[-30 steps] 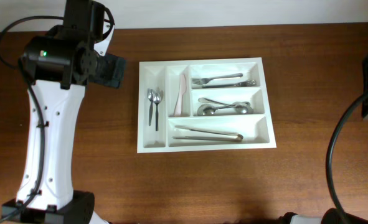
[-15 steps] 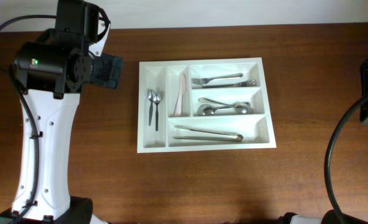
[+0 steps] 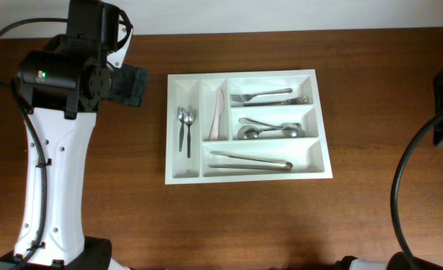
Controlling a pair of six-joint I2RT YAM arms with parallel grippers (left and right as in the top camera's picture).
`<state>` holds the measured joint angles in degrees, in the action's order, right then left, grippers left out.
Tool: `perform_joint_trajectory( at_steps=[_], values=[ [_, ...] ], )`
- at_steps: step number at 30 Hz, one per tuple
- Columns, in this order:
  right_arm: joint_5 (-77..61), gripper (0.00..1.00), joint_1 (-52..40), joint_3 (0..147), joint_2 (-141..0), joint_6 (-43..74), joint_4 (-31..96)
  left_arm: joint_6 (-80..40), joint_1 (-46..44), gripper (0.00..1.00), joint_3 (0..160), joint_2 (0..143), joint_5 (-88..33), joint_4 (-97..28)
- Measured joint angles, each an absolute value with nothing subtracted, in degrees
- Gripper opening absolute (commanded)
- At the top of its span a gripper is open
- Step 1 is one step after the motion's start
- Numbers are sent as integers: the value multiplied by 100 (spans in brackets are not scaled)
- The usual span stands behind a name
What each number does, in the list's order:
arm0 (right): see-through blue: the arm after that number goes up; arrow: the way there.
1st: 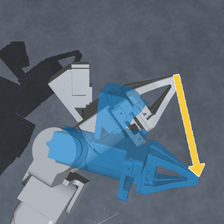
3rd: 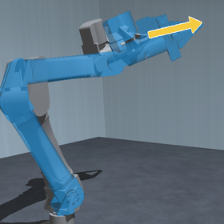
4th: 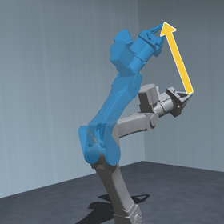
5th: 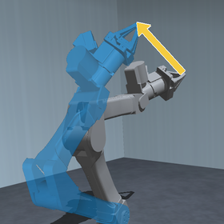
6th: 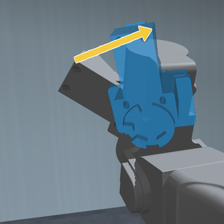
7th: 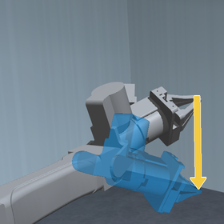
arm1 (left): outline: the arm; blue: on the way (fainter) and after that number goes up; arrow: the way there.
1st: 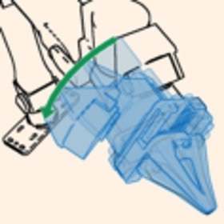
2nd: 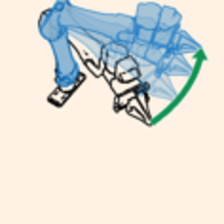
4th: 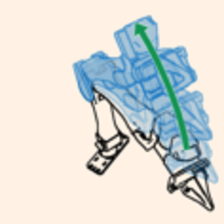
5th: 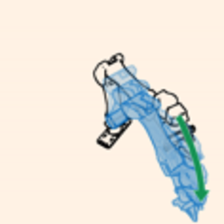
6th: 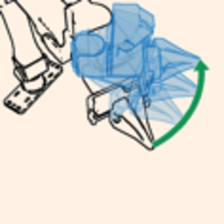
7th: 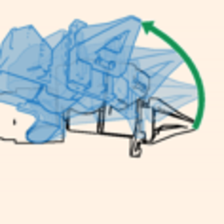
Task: Pack container
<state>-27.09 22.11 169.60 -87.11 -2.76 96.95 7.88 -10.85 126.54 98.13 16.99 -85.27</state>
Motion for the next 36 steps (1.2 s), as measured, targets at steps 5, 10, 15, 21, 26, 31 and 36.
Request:
perform_joint_trajectory(
  at_steps=[5,10,15,21,26,31,36],
  values=[
    [-2180,99,2202,16835,-8768,-285,9697,790,-1085,99,12654,9813,1699,-8527],
    [-1710,99,2141,15760,-8420,-290,9417,790,-1085,99,12654,9813,1699,-8525],
    [-1245,99,1463,13421,-7295,-301,8235,788,-1085,99,12654,9813,1699,-8525],
    [-1004,99,591,10425,-5616,-303,6995,788,-1085,99,12654,9813,1704,-8521],
    [-963,99,338,8348,-4401,-307,6692,788,-1085,99,12654,9813,1706,-8514],
    [-908,99,320,6246,-3148,-305,5916,788,-1085,99,12654,9813,1710,-8506],
    [-902,99,318,4348,-1935,-301,4862,788,-1085,99,12654,9813,1737,-8506]
  ],
)
